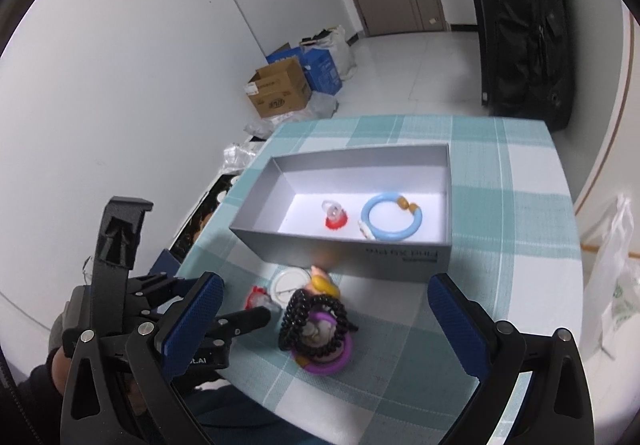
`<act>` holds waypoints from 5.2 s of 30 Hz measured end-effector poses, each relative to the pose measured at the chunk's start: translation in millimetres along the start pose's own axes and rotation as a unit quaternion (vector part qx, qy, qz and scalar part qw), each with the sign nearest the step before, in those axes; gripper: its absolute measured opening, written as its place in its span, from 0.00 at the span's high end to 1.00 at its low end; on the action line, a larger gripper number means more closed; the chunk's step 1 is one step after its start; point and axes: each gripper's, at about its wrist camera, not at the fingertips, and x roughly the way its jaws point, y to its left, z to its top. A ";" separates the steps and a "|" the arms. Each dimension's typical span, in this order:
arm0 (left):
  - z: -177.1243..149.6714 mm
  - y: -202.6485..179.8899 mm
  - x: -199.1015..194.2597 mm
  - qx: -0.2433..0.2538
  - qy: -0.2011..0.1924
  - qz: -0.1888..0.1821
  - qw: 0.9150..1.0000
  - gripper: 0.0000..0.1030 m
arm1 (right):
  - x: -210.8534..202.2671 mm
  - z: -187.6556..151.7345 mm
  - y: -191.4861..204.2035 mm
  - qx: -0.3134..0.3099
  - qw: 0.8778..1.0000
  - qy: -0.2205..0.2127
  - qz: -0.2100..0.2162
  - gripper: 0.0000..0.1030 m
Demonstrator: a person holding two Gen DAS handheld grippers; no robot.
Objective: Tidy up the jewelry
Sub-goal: 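Grasp the small red-and-clear trinket beside the white badge with the left tool, then grasp the black bead bracelet with the right tool while the left tool lifts its trinket, then lower both held items into the silver box and open both tools, then withdraw both tools from the box toward the remaining jewelry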
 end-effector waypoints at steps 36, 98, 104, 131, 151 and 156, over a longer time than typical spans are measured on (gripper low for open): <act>12.6 7.1 -40.5 -0.001 -0.062 -0.081 0.995 0.75 | 26.5 -18.1 -3.5 0.036 0.996 0.070 0.041 0.56; 76.9 -32.4 -41.9 -0.026 -0.121 -0.130 0.984 0.75 | -6.9 54.9 -28.3 0.076 0.995 -0.061 0.024 0.92; 82.2 -42.0 -29.0 -0.014 -0.105 -0.111 0.988 0.75 | 12.2 59.1 -37.8 0.088 0.995 -0.038 0.016 0.92; 89.3 -39.9 -24.9 -0.035 -0.124 -0.104 0.986 0.43 | 8.1 57.2 -63.6 0.141 0.988 -0.059 0.023 0.57; 64.7 -32.6 -48.3 -0.016 -0.161 -0.048 0.986 0.41 | -22.7 45.2 -44.1 0.087 0.992 -0.091 0.012 0.33; 54.7 -30.5 -52.4 -0.010 -0.169 -0.046 0.984 0.30 | -22.3 36.2 -26.7 0.024 0.996 -0.090 0.001 0.28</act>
